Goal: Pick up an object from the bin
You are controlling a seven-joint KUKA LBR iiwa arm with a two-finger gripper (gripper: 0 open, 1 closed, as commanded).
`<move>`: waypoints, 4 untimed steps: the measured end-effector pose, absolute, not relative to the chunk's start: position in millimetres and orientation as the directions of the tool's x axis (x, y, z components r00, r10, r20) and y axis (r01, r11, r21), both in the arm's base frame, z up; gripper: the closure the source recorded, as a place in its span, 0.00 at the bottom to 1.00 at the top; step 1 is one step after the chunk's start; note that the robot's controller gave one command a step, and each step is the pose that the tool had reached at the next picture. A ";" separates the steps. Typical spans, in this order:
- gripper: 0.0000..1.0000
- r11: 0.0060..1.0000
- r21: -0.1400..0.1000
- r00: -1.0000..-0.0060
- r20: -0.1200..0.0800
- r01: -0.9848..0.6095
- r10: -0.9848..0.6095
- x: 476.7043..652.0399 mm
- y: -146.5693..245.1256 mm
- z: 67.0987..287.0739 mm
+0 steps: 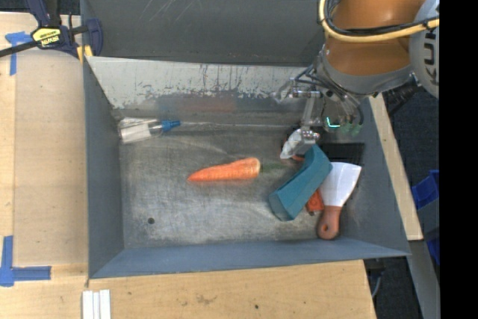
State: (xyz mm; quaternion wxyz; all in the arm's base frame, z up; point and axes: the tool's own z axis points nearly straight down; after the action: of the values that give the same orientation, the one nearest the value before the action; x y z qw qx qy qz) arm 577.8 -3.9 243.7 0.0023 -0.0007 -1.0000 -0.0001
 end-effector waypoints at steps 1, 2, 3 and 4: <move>0.00 1.000 0.000 -1.000 -0.004 0.001 0.001 579.1 -3.9 248.3; 0.00 0.999 0.001 -0.999 -0.012 0.035 0.035 595.5 8.5 200.7; 0.00 0.999 0.000 -0.999 -0.007 0.044 0.044 598.6 13.5 185.6; 0.00 1.000 0.001 -1.000 -0.003 0.007 0.007 600.4 70.2 176.7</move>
Offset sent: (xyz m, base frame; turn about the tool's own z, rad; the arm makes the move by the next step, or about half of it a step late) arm 0.0438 0.0401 -0.1483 0.0977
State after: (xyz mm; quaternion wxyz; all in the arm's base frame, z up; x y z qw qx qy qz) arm 600.4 70.2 176.7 -0.0015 -0.0035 -1.0000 -0.0007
